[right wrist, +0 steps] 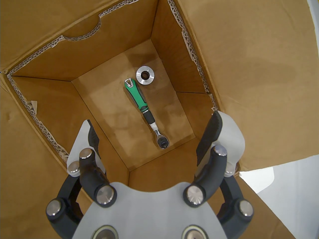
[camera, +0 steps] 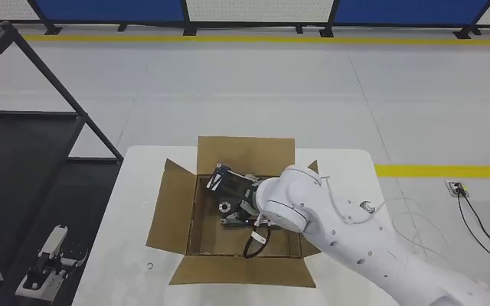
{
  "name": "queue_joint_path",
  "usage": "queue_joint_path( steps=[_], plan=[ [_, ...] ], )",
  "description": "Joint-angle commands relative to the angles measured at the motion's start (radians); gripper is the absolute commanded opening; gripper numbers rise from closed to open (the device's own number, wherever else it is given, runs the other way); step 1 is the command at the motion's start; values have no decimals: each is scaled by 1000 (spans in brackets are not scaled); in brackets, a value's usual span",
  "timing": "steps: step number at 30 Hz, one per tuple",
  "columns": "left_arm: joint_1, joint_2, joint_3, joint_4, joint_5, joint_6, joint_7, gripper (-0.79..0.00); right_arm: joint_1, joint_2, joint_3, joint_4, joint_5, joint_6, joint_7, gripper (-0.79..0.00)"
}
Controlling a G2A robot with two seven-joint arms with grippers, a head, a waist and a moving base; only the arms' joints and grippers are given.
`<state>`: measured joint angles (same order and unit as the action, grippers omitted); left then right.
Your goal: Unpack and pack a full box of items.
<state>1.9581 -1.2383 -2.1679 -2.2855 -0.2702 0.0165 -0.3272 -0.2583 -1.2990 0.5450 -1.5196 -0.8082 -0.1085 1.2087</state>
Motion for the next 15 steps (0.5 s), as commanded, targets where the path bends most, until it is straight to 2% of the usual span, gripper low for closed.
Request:
queue_joint_path(
  steps=[1,9,15],
  plan=[
    [0,0,0,0,0,0,0,0,0,0,0,-1,0,0,-1,0],
    [-2,0,0,0,0,-1,2,0,-4,0,-2,2,-3,-4,-4,0],
    [-13,-1,-5,-4,15,1,0,0,14,-28,-54,134,23,-109,38,0]
  ],
)
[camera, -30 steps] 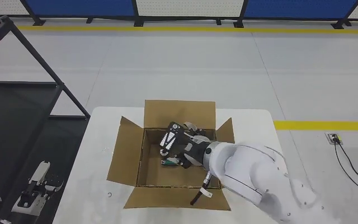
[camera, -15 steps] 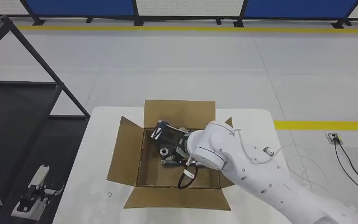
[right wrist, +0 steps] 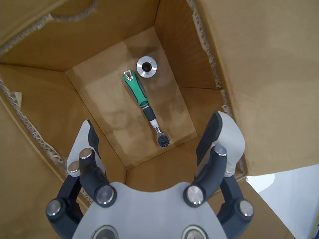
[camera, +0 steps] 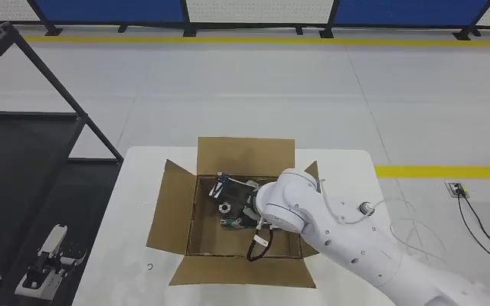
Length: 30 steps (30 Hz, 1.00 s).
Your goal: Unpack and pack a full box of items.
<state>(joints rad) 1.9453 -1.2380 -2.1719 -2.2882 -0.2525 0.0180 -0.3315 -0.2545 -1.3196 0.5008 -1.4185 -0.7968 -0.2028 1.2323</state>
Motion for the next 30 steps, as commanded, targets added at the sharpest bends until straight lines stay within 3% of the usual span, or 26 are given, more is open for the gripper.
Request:
queue_joint_path(
  steps=[1,10,15,18,22,25,26,27,30],
  plan=[
    [-1,-2,-2,-2,-8,-5,10,0,20,-16,-18,65,18,-16,19,0],
    [5,-8,-8,0,-33,-24,8,0,75,-88,-99,299,65,-200,-4,0],
    [8,-11,-14,-5,-43,-26,3,0,96,-136,-138,427,71,-247,-41,-55],
    [11,-12,-15,-7,-46,-28,1,0,104,-169,-162,499,74,-264,-53,-46],
    [15,-15,-18,-7,-48,-27,2,0,114,-212,-190,585,75,-283,-63,-203],
    [16,-16,-19,-7,-52,-28,1,0,118,-242,-202,641,83,-296,-73,-234],
    [17,-17,-19,-8,-53,-28,0,0,119,-251,-205,659,85,-304,-78,-406],
    [17,-17,-19,-8,-54,-28,-4,0,120,-259,-208,678,86,-310,-84,-440],
    [17,-18,-22,-11,-53,-26,-8,0,124,-284,-215,727,85,-319,-100,-446]
  ],
)
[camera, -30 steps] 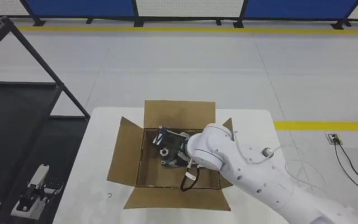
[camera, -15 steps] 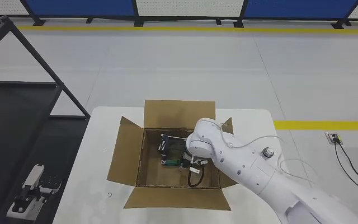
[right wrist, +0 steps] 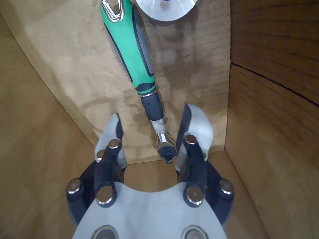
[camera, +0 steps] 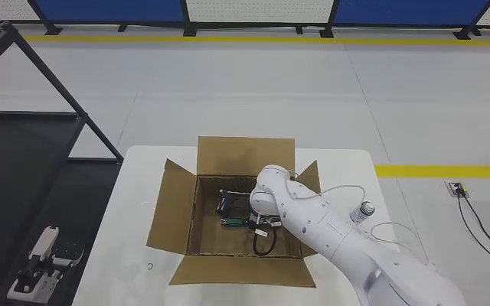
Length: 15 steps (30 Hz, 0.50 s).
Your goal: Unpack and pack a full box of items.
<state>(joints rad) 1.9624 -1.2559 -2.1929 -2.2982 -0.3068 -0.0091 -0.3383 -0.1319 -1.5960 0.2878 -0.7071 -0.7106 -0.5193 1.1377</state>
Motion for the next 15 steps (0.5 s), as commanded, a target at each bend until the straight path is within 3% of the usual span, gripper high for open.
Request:
queue_joint_path(
  steps=[1,15],
  plan=[
    [0,-1,0,-2,-1,2,-4,0,2,-15,-4,31,-2,-6,-10,-449],
    [3,-7,-8,1,-7,-3,-12,0,16,-105,-23,197,-18,-49,-28,-453]
  ],
)
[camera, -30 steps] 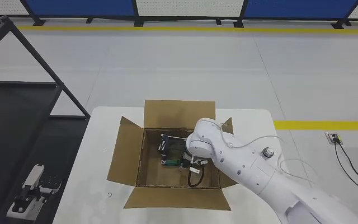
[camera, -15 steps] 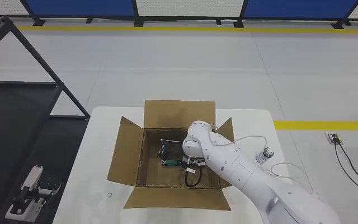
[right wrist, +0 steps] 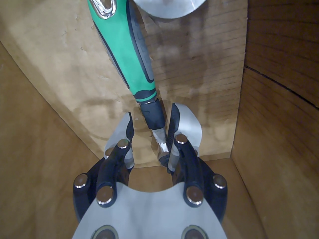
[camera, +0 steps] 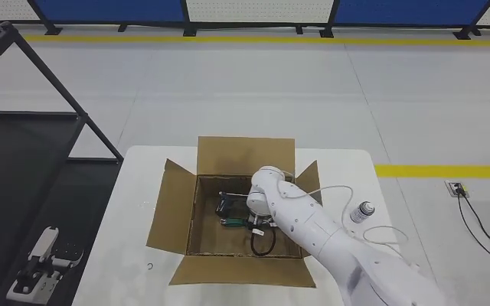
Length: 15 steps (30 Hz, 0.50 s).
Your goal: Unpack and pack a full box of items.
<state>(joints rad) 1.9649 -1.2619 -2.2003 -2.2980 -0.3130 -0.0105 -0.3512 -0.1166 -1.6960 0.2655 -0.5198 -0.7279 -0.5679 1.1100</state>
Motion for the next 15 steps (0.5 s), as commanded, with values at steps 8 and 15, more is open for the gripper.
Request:
queue_joint_path(
  steps=[8,15],
  plan=[
    [6,-5,-9,6,-13,-13,-3,0,8,-49,-5,88,-11,-9,5,-517],
    [8,-8,-17,12,-25,-17,-10,0,12,-83,-9,136,-23,-30,12,-523]
  ],
)
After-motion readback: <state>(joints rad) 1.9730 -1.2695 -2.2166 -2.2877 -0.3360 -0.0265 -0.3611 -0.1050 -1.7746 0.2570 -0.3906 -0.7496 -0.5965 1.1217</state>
